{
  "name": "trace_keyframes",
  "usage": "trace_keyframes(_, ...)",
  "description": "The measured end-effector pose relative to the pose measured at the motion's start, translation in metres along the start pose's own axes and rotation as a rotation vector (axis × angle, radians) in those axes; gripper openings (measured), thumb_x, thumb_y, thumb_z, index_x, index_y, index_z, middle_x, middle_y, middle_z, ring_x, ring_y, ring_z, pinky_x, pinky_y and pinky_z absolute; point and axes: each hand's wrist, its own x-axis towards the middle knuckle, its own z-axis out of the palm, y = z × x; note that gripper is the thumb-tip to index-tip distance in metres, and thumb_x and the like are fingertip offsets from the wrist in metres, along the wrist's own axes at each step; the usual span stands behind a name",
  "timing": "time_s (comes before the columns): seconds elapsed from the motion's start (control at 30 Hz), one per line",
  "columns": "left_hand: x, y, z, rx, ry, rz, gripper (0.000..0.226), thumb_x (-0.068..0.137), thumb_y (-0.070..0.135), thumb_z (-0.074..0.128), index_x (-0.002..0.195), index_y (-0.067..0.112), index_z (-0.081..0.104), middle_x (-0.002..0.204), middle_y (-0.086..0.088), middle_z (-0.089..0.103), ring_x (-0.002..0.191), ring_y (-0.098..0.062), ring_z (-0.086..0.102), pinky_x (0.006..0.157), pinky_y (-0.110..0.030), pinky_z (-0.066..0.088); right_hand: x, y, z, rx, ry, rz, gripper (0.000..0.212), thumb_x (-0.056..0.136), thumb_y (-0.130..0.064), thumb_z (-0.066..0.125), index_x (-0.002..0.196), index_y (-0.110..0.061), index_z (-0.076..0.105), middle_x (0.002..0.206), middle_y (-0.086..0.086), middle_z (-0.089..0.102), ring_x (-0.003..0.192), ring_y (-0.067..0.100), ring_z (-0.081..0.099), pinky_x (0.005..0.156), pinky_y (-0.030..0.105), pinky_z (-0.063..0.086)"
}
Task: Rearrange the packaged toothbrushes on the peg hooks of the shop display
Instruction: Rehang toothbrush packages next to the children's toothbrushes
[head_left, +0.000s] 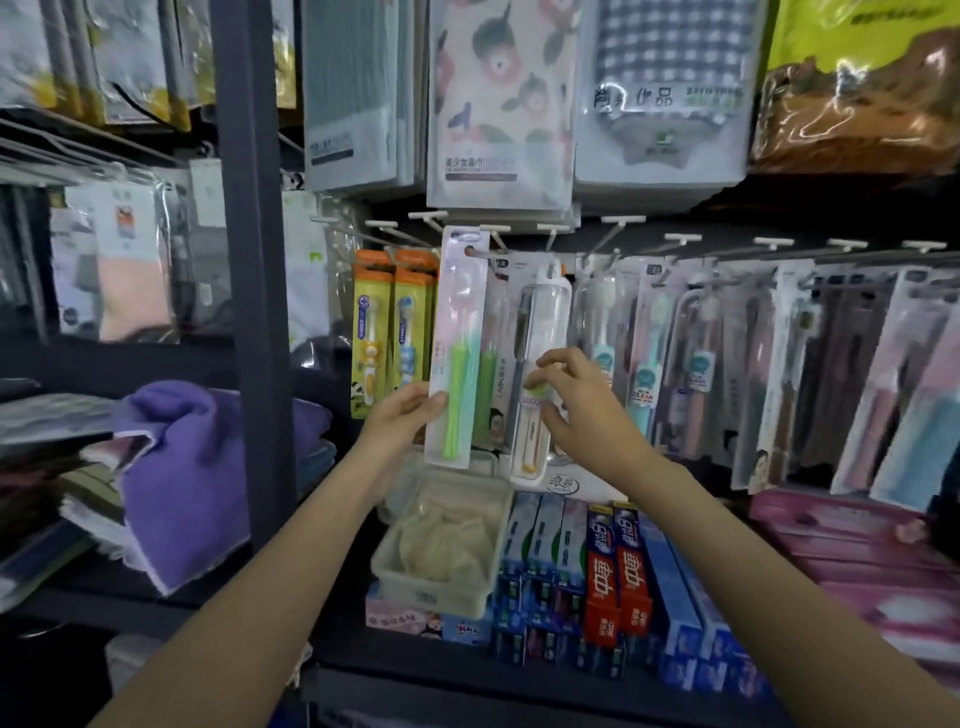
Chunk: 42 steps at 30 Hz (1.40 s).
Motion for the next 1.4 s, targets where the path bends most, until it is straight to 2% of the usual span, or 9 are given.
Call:
trace_keyframes(0.13, -0.03, -0.001, -0.002, 0.118, -0.07, 0.086, 0.01, 0.087, 0.008, 0.059, 0.082, 0.014, 0.063, 0.079, 0.005, 0.065, 0.074, -0.002, 0.06, 0.067, -0.014, 0.045, 0.006, -0.015, 0.0, 0.233, 0.002, 0.09, 0.026, 0.092, -0.016, 0.054, 0.117, -0.008, 0.055, 0.12, 0.005, 0.045, 0.112, 0.018, 0.046, 0.088, 0.022, 0.045)
trace_keyframes(0.23, -0.047, -0.004, 0.005, 0.168, -0.094, 0.159, 0.01, 0.084, 0.007, 0.062, 0.076, 0.013, 0.062, 0.077, 0.002, 0.063, 0.075, -0.007, 0.058, 0.072, -0.021, 0.046, 0.006, -0.034, -0.007, 0.492, -0.027, 0.157, 0.03, 0.089, -0.029, 0.059, 0.116, -0.017, 0.053, 0.111, -0.007, 0.053, 0.101, 0.005, 0.051, 0.073, 0.008, 0.042)
trace_keyframes(0.47, -0.056, 0.016, 0.083, 0.349, -0.194, 0.262, 0.013, 0.084, 0.009, 0.064, 0.077, 0.018, 0.059, 0.072, 0.006, 0.059, 0.068, 0.0, 0.056, 0.071, -0.018, 0.046, -0.024, -0.01, -0.045, 0.743, 0.133, 0.253, 0.027, 0.088, -0.018, 0.062, 0.114, -0.012, 0.053, 0.108, 0.004, 0.064, 0.1, 0.018, 0.06, 0.085, 0.037, 0.051)
trace_keyframes(0.6, -0.053, 0.02, 0.156, 0.383, -0.217, 0.321, 0.013, 0.087, 0.009, 0.062, 0.096, 0.017, 0.064, 0.095, 0.0, 0.067, 0.092, -0.014, 0.063, 0.083, -0.02, 0.049, -0.068, 0.057, -0.103, 0.682, 0.258, 0.302, 0.034, 0.09, -0.017, 0.058, 0.12, -0.023, 0.043, 0.115, 0.002, 0.059, 0.105, 0.019, 0.058, 0.085, 0.036, 0.052)
trace_keyframes(0.8, -0.055, 0.027, 0.307, 0.371, -0.26, 0.432, 0.012, 0.089, 0.008, 0.057, 0.1, 0.007, 0.064, 0.093, 0.0, 0.063, 0.082, -0.002, 0.056, 0.073, -0.004, 0.043, -0.148, 0.167, -0.203, 0.604, 0.389, 0.483, 0.052, 0.087, -0.037, 0.06, 0.131, -0.017, 0.042, 0.119, -0.002, 0.056, 0.109, 0.017, 0.054, 0.088, 0.031, 0.047)
trace_keyframes(0.93, -0.052, 0.021, 0.4, 0.439, -0.276, 0.434, 0.024, 0.091, 0.011, 0.056, 0.114, 0.004, 0.057, 0.108, -0.006, 0.061, 0.09, -0.01, 0.057, 0.074, -0.005, 0.04, -0.187, 0.223, -0.248, 0.427, 0.475, 0.61, 0.034, 0.088, -0.015, 0.053, 0.12, -0.004, 0.046, 0.094, 0.003, 0.056, 0.084, 0.021, 0.055, 0.07, 0.025, 0.046)
trace_keyframes(1.07, -0.041, 0.011, 0.46, 0.644, -0.253, 0.321, 0.053, 0.089, 0.027, 0.059, 0.132, 0.003, 0.036, 0.131, -0.013, 0.043, 0.117, -0.024, 0.046, 0.094, -0.03, 0.038, -0.206, 0.264, -0.268, 0.127, 0.259, 0.619, 0.038, 0.085, -0.005, 0.057, 0.122, -0.002, 0.048, 0.098, 0.007, 0.052, 0.094, 0.028, 0.054, 0.073, 0.026, 0.034)
trace_keyframes(1.17, -0.031, 0.006, 0.481, 0.666, -0.122, 0.247, 0.054, 0.089, 0.027, 0.06, 0.13, 0.002, 0.036, 0.128, -0.012, 0.045, 0.117, -0.025, 0.045, 0.088, -0.027, 0.036, -0.212, 0.282, -0.268, -0.026, 0.072, 0.595, 0.036, 0.084, -0.007, 0.059, 0.119, -0.006, 0.056, 0.099, 0.012, 0.06, 0.092, 0.028, 0.056, 0.065, 0.022, 0.029)
trace_keyframes(1.4, -0.025, -0.001, 0.491, 0.513, -0.047, 0.185, 0.029, 0.091, 0.015, 0.057, 0.116, 0.001, 0.057, 0.113, -0.011, 0.061, 0.102, -0.019, 0.056, 0.082, -0.022, 0.041, -0.203, 0.299, -0.262, -0.093, 0.087, 0.555, 0.039, 0.087, -0.01, 0.055, 0.125, -0.008, 0.044, 0.097, 0.014, 0.058, 0.094, 0.036, 0.056, 0.062, 0.03, 0.03)
